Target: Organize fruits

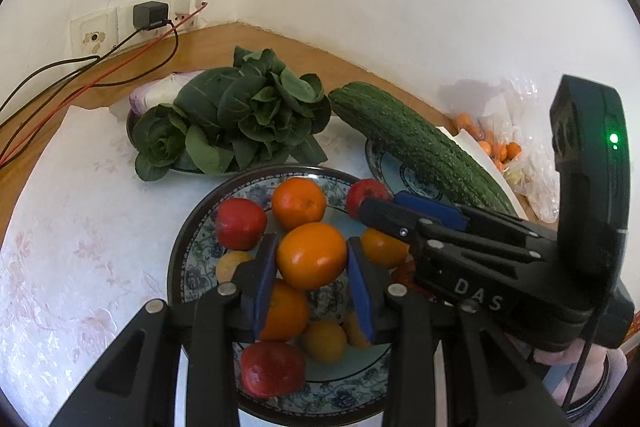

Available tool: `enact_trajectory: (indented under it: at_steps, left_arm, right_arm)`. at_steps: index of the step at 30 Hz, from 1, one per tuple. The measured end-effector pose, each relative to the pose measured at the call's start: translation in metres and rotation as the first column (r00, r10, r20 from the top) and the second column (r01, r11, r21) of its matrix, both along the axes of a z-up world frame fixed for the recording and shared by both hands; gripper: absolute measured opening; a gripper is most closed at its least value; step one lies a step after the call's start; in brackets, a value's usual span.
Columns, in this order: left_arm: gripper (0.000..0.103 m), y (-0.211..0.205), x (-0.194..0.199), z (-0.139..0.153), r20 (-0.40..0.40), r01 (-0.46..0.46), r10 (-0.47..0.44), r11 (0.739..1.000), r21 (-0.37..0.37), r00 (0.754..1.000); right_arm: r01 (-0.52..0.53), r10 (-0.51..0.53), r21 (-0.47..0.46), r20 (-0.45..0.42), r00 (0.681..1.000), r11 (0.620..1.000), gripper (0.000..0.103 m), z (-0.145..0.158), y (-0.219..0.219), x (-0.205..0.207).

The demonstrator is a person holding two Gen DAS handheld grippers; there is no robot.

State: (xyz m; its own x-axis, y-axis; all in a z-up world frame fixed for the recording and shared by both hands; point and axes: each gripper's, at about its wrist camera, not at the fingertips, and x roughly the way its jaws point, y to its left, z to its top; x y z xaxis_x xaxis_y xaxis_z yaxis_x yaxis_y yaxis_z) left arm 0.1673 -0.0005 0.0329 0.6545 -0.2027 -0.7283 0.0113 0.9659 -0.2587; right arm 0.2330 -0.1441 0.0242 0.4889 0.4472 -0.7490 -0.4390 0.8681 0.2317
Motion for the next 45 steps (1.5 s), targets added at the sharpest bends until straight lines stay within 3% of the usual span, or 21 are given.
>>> enact_trajectory:
  at_steps: [8, 23, 35, 45]
  left_arm:
    - [0.037, -0.002, 0.001, 0.001, -0.014, -0.002, 0.002, 1.000, -0.002, 1.000]
    - [0.037, -0.010, -0.019, 0.022, -0.011, -0.003, 0.004, 1.000, 0.030, 1.000]
    - [0.037, -0.010, -0.054, 0.042, 0.001, -0.031, 0.031, 0.999, 0.043, 1.000]
    - [0.040, -0.012, -0.086, 0.043, -0.023, -0.053, 0.055, 0.996, 0.068, 0.998]
  right_arm:
    - [0.029, -0.029, 0.002, 0.008, 1.000, 1.000, 0.043, 0.011, -0.010, -0.009]
    - [0.058, -0.059, 0.065, 0.008, 0.998, 0.996, 0.044, 0.037, -0.033, -0.042]
    - [0.053, -0.057, 0.080, 0.042, 0.997, 0.995, 0.044, 0.055, -0.040, -0.084]
    - [0.059, -0.063, 0.081, 0.054, 0.997, 0.995, 0.044, 0.056, -0.046, -0.114]
